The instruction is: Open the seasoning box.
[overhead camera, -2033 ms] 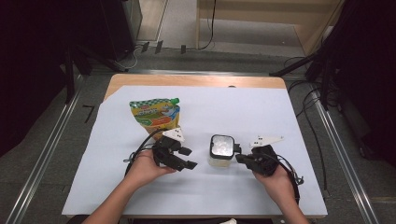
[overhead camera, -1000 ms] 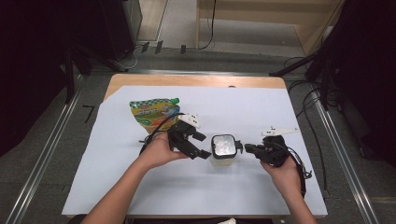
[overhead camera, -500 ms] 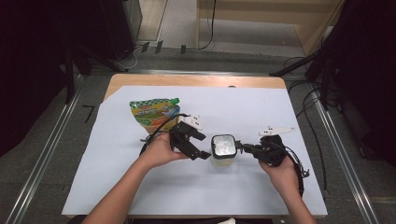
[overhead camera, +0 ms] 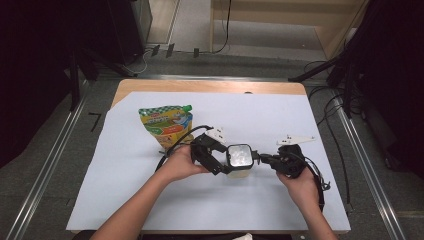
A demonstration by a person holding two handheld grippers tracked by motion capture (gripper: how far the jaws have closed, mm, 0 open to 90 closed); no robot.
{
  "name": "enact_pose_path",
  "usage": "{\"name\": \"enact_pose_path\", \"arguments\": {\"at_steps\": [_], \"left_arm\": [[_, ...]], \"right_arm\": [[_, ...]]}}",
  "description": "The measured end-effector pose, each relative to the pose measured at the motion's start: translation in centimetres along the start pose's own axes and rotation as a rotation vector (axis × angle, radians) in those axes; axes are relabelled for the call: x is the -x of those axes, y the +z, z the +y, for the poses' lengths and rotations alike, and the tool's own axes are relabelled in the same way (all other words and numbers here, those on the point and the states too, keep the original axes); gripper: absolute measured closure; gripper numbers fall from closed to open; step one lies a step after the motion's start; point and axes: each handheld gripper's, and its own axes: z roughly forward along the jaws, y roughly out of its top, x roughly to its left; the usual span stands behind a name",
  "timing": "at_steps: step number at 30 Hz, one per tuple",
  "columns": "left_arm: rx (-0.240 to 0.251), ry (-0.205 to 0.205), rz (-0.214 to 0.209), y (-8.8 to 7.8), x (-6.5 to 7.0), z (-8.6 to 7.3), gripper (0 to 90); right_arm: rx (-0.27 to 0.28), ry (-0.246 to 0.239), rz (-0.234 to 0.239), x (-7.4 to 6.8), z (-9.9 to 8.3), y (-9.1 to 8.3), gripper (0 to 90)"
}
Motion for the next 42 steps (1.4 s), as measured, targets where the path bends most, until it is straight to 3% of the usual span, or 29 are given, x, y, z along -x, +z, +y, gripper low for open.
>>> {"name": "enact_pose_path", "arguments": {"at_steps": [6, 28, 42], "left_arm": [[0.005, 0.024, 0.035, 0.6, 0.4, 0.1, 18.0], [0.016, 0.052, 0.066, 1.3, 0.7, 0.6, 16.7], [0.008, 0.064, 0.071, 0.9, 1.0, 0.9, 16.7]], "right_arm": [[0.009, 0.01, -0.005, 0.0, 0.0, 0.2, 90.0], [0.019, 0.041, -0.046, -0.1, -0.4, 1.0, 90.0], [0.014, 0.023, -0.046, -0.3, -0.4, 1.0, 90.0]]}}
